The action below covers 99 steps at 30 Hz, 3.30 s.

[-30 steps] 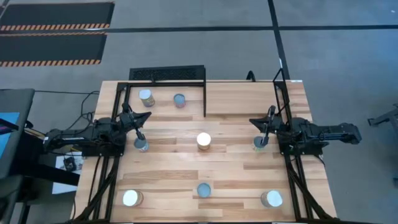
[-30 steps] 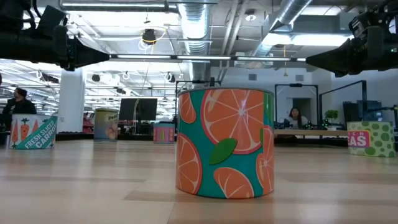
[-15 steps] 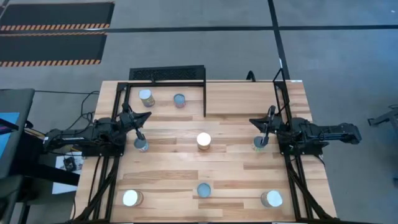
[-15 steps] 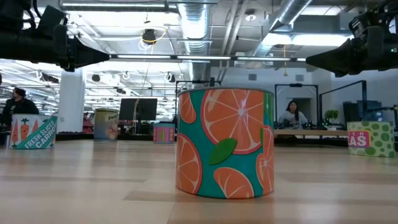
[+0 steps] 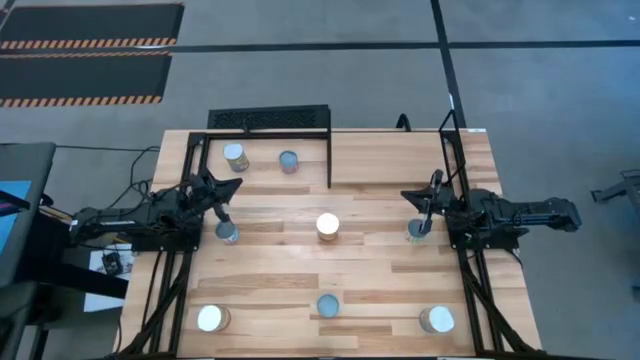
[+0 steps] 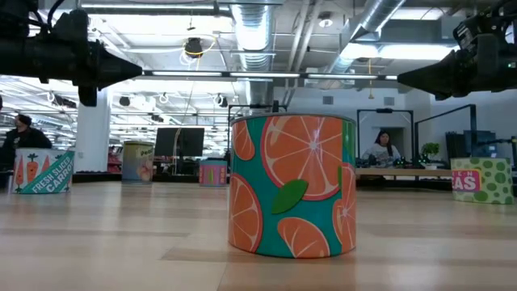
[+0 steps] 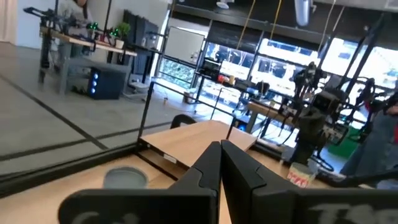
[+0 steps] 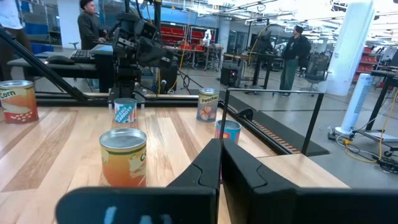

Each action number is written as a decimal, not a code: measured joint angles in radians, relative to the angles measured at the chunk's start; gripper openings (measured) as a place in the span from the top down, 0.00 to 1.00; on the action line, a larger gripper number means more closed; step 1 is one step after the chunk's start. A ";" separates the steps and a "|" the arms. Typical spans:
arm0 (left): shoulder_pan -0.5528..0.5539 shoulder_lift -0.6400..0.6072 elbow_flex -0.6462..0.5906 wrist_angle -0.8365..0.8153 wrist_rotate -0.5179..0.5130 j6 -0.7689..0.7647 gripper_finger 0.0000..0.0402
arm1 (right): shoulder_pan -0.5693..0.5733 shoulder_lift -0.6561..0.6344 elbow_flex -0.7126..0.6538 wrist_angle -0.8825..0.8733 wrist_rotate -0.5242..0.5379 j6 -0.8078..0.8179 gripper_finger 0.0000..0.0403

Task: Pick and place cans onto a shelf
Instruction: Put the small canned corn on the shelf

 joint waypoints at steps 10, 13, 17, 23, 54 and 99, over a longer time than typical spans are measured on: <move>0.000 0.002 0.000 -0.007 0.123 0.063 1.00 | 0.000 0.000 0.000 0.000 0.000 0.000 0.90; 0.000 0.038 0.000 0.001 0.173 0.073 1.00 | 0.000 0.000 0.000 0.000 0.000 0.000 0.90; 0.000 0.145 0.001 0.051 0.185 0.084 1.00 | 0.000 0.000 0.000 0.000 0.000 0.000 0.90; 0.000 0.372 0.054 0.142 0.191 0.124 1.00 | 0.000 0.000 0.000 0.000 0.000 0.000 0.90; 0.246 1.369 0.689 -0.094 0.316 0.364 1.00 | 0.000 0.000 0.000 0.000 0.000 0.000 0.90; 0.390 1.474 0.990 -0.601 0.498 0.678 0.99 | 0.001 0.000 0.000 0.000 0.000 0.000 0.90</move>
